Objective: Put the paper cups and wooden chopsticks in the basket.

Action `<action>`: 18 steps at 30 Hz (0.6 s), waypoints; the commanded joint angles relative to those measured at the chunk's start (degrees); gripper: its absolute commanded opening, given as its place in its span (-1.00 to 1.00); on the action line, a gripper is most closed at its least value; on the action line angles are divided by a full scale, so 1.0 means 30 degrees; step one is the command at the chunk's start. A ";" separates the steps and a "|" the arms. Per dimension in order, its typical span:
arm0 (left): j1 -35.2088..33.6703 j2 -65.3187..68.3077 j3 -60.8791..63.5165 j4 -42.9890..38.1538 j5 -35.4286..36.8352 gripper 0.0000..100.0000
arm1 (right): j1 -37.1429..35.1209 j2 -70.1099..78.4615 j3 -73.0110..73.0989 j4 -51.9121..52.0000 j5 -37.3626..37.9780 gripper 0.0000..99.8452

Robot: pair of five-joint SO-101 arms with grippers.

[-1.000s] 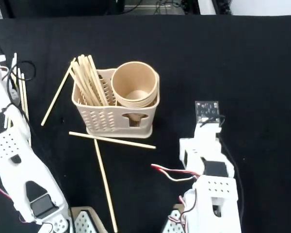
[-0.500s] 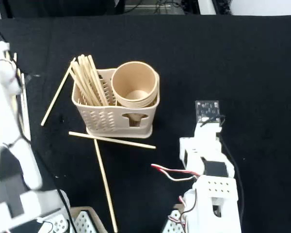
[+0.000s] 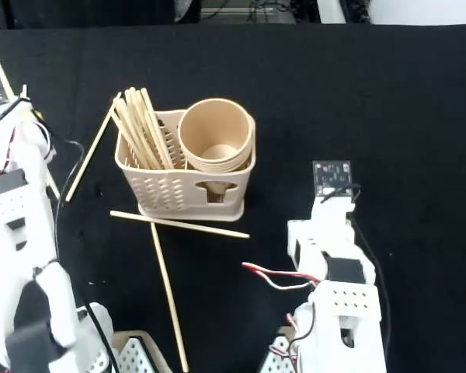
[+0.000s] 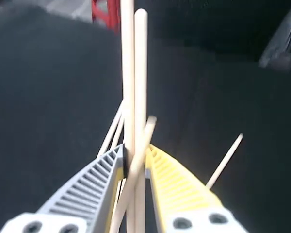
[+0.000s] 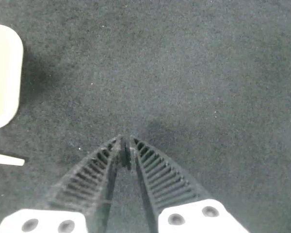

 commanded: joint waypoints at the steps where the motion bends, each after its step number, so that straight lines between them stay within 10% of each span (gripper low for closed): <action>1: 0.0542 -0.3223 -0.0806 0.1143 0.0352 -0.94 | -0.0264 -0.0044 -0.0073 -0.0322 0.0000 -0.97; 18: 0.5114 -1.8813 -0.0894 0.5158 -0.0352 -0.94 | -0.0264 -0.0044 -0.0044 -0.0293 0.0000 -0.97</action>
